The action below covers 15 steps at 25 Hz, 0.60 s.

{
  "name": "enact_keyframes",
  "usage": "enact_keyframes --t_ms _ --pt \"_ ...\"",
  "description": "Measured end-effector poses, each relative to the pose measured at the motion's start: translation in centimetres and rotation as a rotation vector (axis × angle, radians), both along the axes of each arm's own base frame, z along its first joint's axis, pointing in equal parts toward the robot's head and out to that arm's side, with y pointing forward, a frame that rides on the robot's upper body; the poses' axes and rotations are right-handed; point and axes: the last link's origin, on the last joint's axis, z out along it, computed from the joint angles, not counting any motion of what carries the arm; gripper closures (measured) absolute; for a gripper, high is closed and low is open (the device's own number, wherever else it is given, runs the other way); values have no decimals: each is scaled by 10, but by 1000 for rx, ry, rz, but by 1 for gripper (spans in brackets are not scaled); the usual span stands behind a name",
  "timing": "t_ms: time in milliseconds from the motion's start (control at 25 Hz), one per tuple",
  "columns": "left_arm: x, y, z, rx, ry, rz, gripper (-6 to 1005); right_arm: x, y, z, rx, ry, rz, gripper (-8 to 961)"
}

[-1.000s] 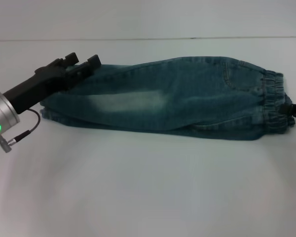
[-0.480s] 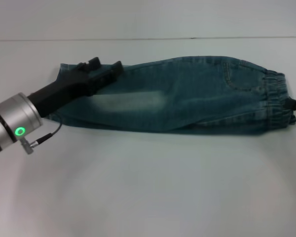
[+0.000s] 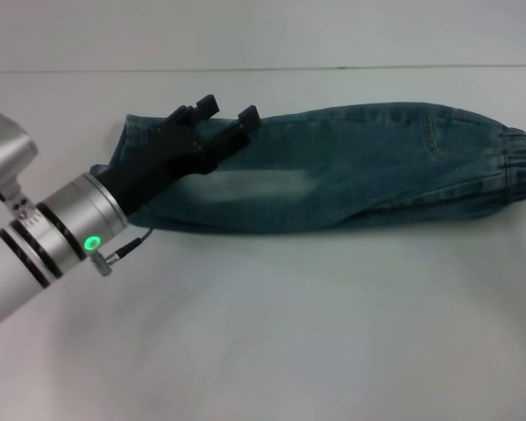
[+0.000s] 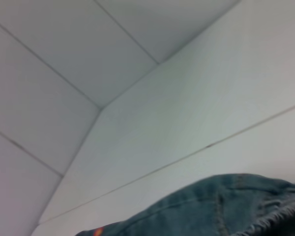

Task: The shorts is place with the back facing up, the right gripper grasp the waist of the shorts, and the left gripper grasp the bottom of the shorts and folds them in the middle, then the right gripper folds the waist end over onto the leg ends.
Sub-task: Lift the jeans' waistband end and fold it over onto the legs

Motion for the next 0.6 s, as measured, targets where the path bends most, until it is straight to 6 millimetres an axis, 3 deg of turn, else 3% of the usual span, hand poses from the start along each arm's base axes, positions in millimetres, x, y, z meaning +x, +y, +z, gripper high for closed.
enact_keyframes --t_ms 200,480,600 --pt "7 -5 -22 144 106 -46 191 -20 1 12 -15 -9 116 930" --pt "12 -10 -56 236 317 -33 350 -76 10 39 -38 -27 390 930" --pt "14 -12 -63 215 339 -40 492 -95 16 51 -55 -43 448 930"
